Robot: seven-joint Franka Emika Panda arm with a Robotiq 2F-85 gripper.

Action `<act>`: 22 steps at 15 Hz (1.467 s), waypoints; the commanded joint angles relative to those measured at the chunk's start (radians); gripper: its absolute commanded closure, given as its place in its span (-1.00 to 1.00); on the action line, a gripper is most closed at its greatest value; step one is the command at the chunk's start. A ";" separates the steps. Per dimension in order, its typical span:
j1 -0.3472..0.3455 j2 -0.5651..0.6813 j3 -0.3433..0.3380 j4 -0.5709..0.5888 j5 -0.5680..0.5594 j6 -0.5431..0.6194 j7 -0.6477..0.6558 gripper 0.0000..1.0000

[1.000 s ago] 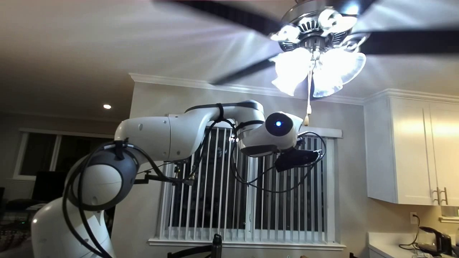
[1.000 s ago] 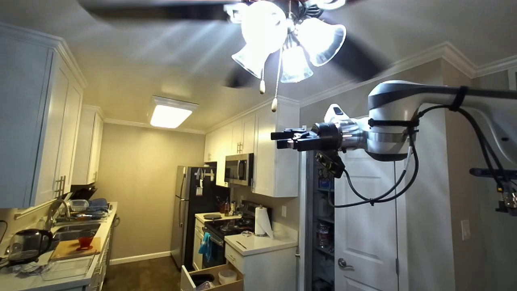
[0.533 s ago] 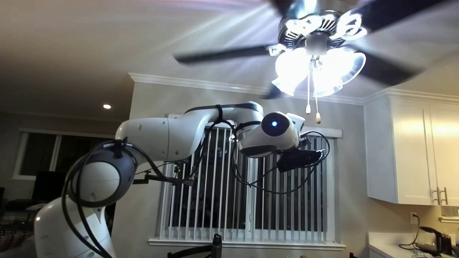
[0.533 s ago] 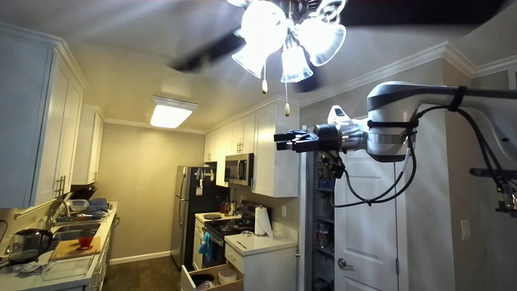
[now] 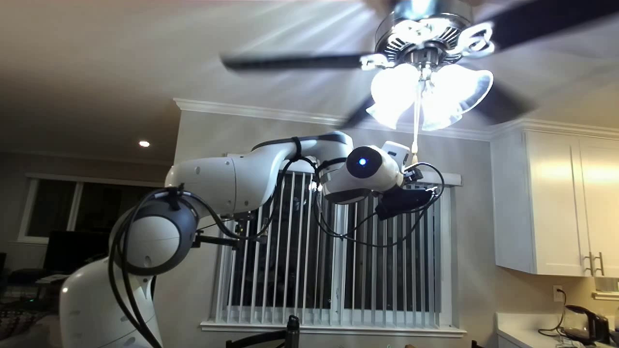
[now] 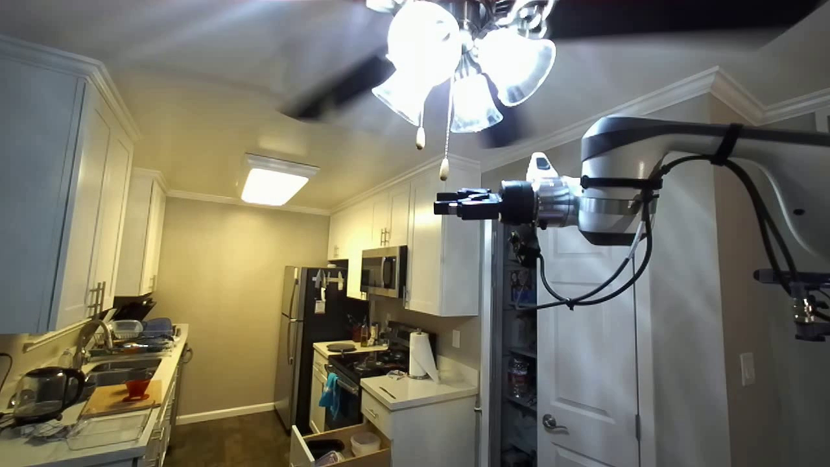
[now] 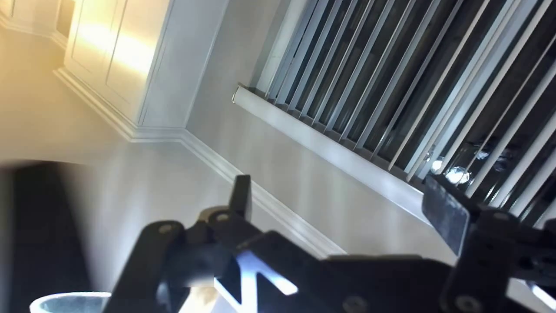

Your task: Pull the longer cord of the ceiling lamp

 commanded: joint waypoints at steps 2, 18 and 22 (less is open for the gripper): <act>0.014 0.077 0.033 0.143 0.041 0.090 -0.072 -1.00; -0.048 0.191 0.025 0.253 -0.211 0.132 0.078 -1.00; -0.049 0.185 0.024 0.279 -0.224 0.127 0.117 -1.00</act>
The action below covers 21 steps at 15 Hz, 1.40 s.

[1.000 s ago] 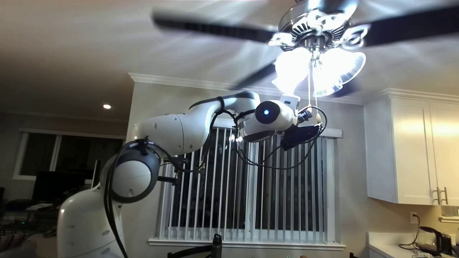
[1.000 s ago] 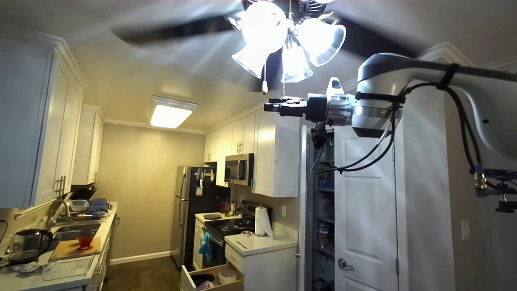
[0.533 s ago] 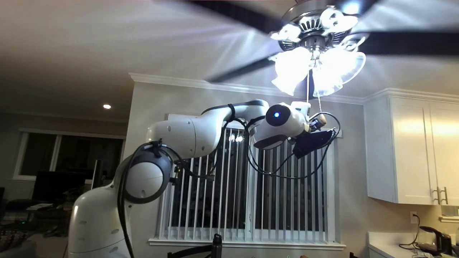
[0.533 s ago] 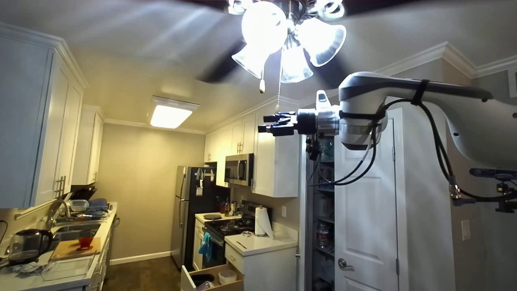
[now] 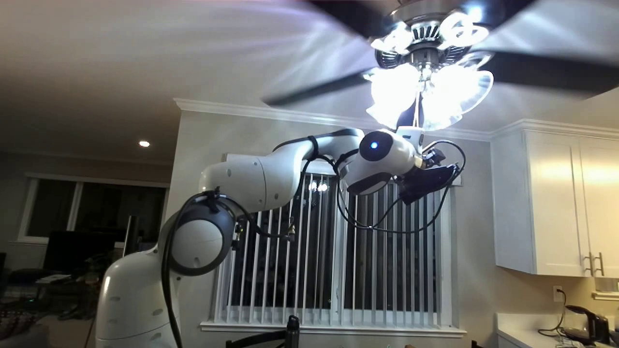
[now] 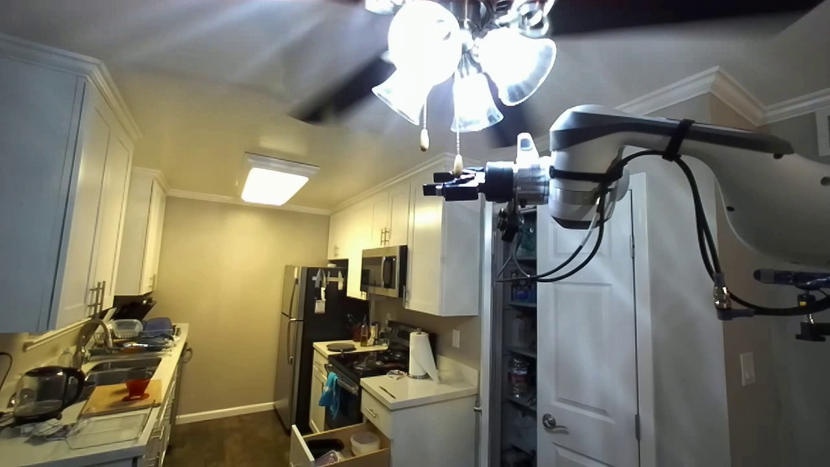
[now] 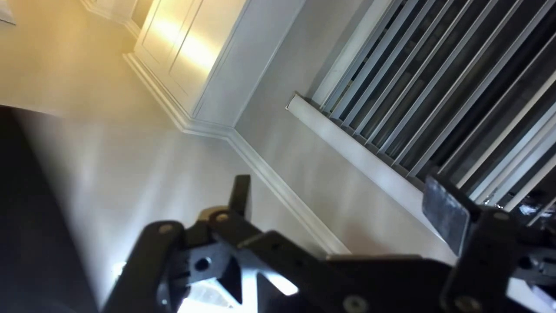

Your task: Pull the longer cord of the ceiling lamp

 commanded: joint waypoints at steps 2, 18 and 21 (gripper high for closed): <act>-0.017 0.002 0.006 0.023 -0.068 0.013 0.079 -1.00; -0.057 -0.001 -0.021 0.086 -0.271 -0.126 0.376 -1.00; -0.057 0.000 -0.021 0.090 -0.272 -0.126 0.387 -1.00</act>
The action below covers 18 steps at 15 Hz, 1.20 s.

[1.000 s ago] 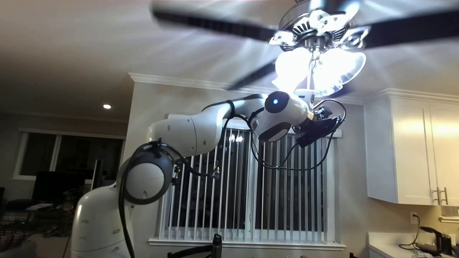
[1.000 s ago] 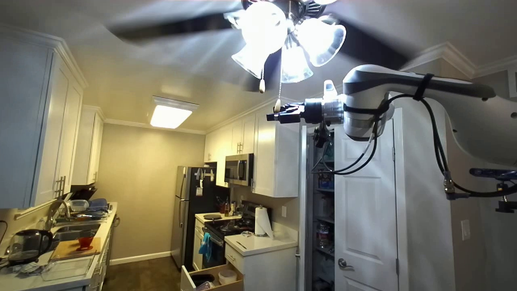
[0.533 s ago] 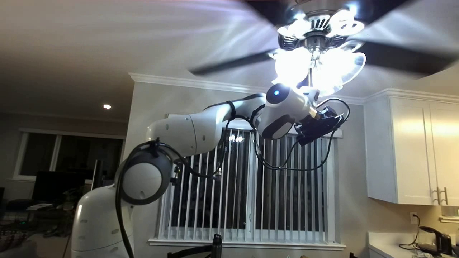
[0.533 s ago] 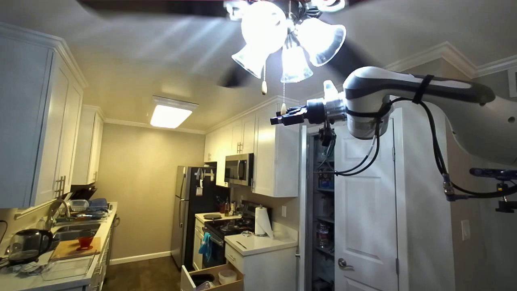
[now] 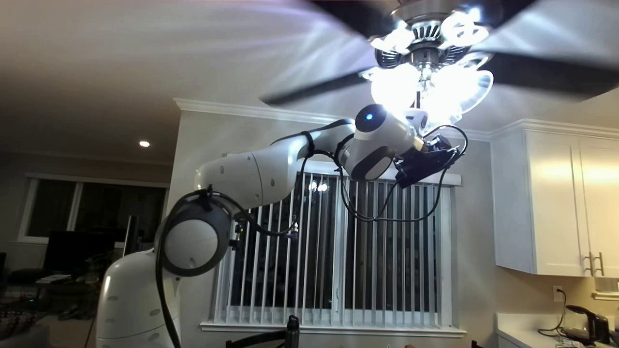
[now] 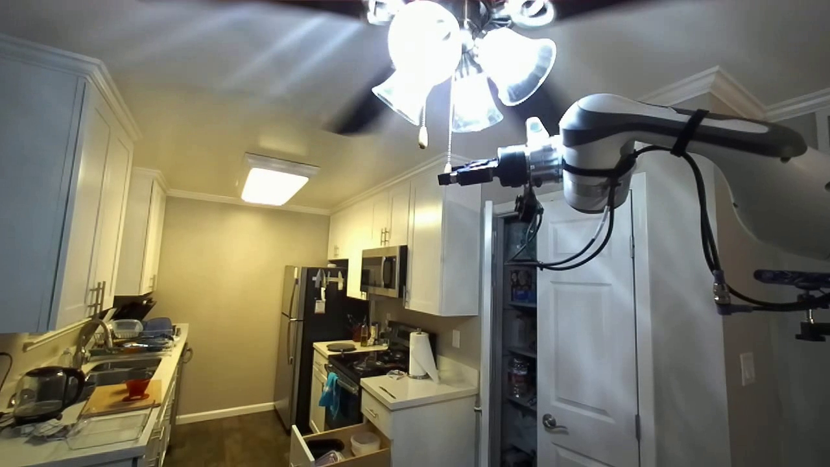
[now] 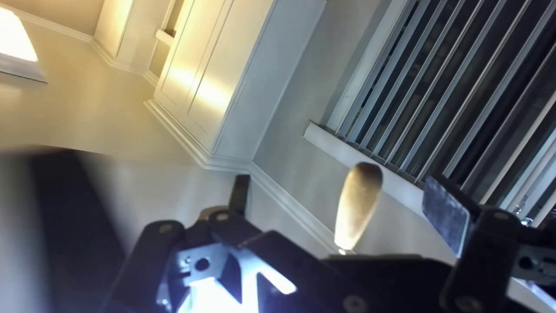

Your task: Pull the longer cord of the ceiling lamp

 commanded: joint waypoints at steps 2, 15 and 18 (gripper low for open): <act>-0.002 0.001 -0.004 0.014 0.002 -0.024 0.030 -0.70; 0.001 0.001 -0.005 0.017 0.010 -0.019 0.023 0.92; 0.001 0.001 -0.006 0.012 0.012 -0.022 0.021 0.93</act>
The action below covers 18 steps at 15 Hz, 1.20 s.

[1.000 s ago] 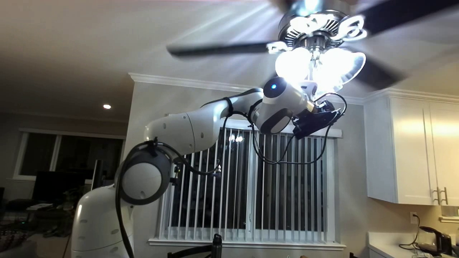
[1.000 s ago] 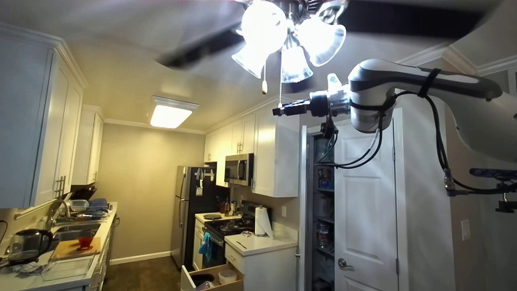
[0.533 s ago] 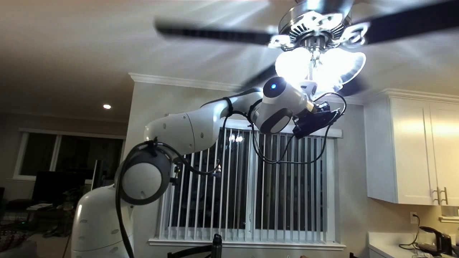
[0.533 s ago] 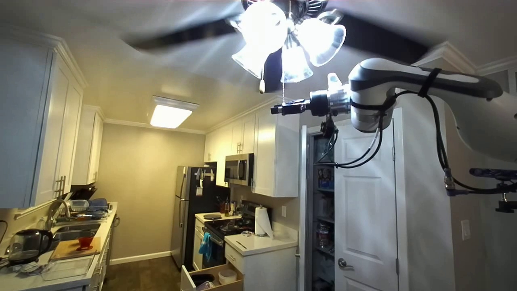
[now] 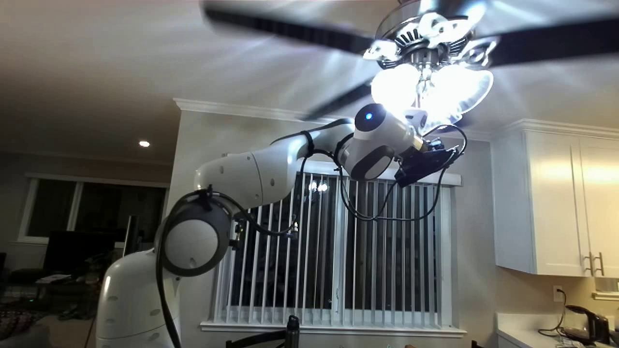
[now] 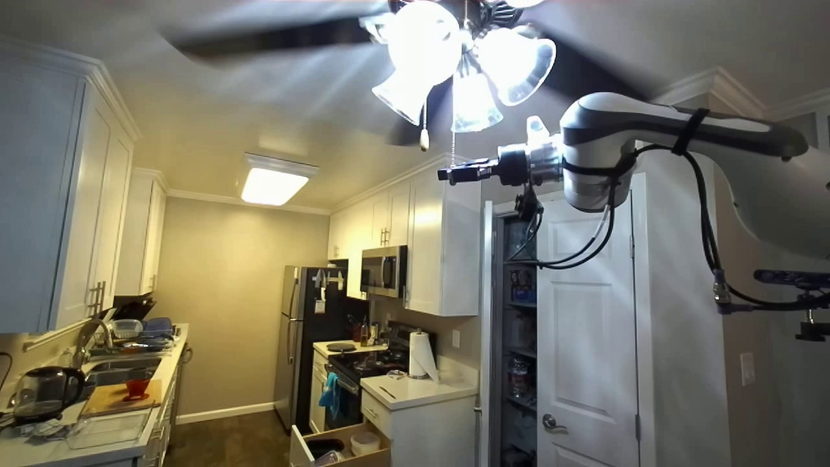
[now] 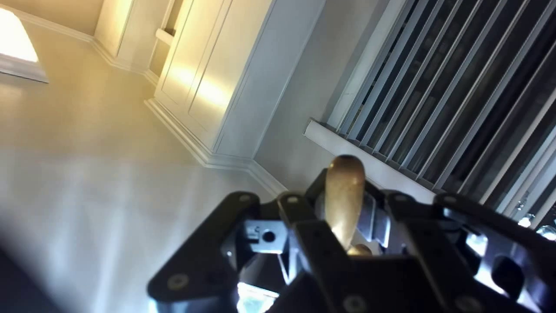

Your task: Pull the longer cord of the ceiling lamp

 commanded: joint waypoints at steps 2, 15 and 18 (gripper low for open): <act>0.000 0.000 -0.010 -0.006 0.025 -0.030 0.011 0.89; 0.000 -0.020 -0.040 -0.071 0.106 -0.084 0.045 0.08; -0.003 -0.018 -0.039 -0.084 0.095 -0.095 0.049 -0.29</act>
